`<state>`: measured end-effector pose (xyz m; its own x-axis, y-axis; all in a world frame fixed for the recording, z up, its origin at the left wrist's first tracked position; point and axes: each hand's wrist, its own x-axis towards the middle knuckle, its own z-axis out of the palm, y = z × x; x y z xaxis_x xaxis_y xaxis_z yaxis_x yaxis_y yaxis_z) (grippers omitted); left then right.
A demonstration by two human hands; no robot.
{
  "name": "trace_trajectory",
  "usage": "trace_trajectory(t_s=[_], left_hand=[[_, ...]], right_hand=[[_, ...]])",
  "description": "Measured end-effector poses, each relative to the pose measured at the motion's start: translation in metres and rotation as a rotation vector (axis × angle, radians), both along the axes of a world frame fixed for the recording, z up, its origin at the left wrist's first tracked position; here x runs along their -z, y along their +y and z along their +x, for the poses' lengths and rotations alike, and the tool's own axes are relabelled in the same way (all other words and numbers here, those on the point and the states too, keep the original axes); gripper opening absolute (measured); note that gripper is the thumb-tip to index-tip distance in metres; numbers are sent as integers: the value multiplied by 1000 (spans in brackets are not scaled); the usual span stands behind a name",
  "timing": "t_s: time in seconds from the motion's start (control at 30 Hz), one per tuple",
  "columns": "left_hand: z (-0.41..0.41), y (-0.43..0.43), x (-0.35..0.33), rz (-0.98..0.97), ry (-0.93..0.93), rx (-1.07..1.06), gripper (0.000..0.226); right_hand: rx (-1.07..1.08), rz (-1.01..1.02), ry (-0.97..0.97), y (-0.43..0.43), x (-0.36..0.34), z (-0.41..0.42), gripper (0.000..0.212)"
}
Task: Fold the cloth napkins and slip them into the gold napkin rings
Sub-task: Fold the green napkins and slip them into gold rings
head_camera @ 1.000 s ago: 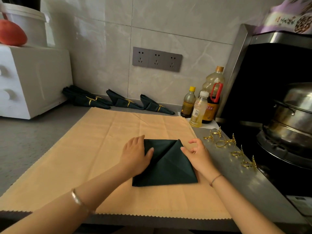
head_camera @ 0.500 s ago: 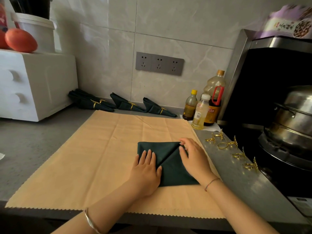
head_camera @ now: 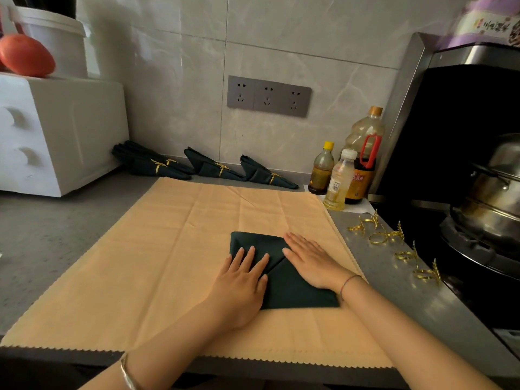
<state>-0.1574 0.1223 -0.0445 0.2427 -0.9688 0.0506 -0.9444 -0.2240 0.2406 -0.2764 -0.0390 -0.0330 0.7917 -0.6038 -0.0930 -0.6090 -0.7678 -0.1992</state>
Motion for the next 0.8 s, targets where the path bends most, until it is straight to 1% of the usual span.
trace_trajectory(t_s=[0.2,0.4,0.47,0.57,0.67,0.73,0.8], left_hand=[[5,3,5,-24,9,41,49],[5,3,2,-23,8,45,47],[4,4,3,-16,10,50,47],[5,6,2,-10,13,49,47],[4,6,-1,-14,14,51,46],[4,7,-1,-6,20,53,46],[5,7,-1,3,19,51,46]], right_hand=[[55,25,22,-21,0,-1,55],[46,79,-7,-23,-8,-4,56],[-5,55,-84,-11,-15,-16,57],[-187,-28,-205,23,-28,-39,56],[-336,-121,-124,49,-36,-62,62],[-355,-189,-47,52,-34,-74,62],[-334,-229,-21,48,-30,-83,55]])
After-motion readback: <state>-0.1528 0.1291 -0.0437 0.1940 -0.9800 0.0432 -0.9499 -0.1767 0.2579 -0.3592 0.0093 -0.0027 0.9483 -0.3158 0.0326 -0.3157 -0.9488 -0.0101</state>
